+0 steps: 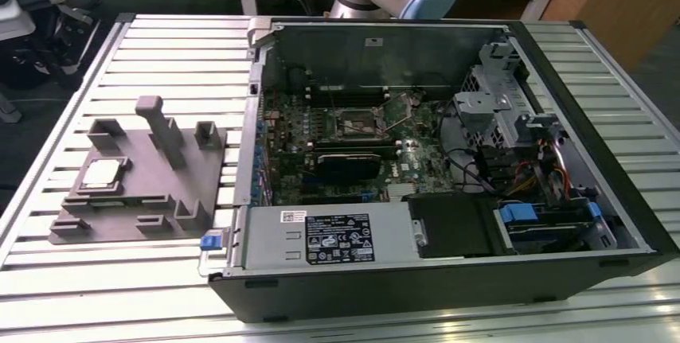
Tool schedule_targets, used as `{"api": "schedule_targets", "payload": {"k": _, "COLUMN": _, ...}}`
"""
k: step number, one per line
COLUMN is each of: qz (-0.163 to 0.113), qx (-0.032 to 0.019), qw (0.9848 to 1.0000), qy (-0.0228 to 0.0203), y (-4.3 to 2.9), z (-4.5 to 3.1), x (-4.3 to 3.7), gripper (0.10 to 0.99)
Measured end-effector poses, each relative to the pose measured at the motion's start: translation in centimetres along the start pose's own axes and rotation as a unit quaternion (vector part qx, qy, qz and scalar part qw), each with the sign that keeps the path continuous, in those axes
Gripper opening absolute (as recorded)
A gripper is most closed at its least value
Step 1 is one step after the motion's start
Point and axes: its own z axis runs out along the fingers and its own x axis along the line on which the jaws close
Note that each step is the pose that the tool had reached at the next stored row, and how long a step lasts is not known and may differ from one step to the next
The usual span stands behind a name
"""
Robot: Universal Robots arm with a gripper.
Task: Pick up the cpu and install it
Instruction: 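Reach for the cpu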
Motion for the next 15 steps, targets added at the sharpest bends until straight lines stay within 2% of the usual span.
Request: {"api": "schedule_targets", "payload": {"k": 15, "qz": 0.000, "qx": 0.0000, "qw": 1.0000, "qy": 0.0000, "y": -0.10, "z": 0.49, "x": 2.36, "gripper": 0.106}}
